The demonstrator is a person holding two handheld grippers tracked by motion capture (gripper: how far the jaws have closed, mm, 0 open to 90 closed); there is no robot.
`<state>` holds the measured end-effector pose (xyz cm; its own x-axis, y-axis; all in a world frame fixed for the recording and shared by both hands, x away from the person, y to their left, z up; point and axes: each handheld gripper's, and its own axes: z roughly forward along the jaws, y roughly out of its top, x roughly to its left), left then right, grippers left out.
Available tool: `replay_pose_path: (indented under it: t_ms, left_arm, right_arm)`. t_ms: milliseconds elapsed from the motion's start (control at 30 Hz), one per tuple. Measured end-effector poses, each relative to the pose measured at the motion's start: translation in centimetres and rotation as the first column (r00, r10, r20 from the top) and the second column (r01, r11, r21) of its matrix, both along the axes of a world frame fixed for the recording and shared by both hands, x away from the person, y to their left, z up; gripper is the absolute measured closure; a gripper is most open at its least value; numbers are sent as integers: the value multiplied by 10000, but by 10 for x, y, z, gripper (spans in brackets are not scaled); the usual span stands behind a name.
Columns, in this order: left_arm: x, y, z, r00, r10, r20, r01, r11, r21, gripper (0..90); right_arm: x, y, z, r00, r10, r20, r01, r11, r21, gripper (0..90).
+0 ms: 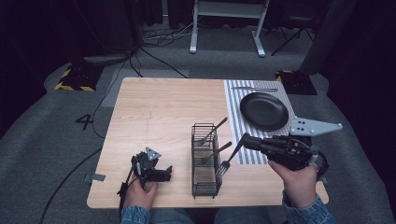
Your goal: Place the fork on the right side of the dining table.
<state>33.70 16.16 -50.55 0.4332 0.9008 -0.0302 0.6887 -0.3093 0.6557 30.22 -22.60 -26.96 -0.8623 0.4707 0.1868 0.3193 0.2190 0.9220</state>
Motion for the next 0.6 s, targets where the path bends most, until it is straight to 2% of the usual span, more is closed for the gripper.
replay_pose_path:
  t_ms: [367, 600]
  left_arm:
    - [0, 0, 0, 10000, 0, 15, 0, 10000, 21, 2]
    - [0, 0, 0, 10000, -3, 15, 3, 10000, 19, 2]
  right_arm:
    - [2, -21, 14, 9979, -595, 249, 597, 9982, -89, 873]
    - [12, -37, 14, 9927, -1181, 230, 1184, 9929, -113, 873]
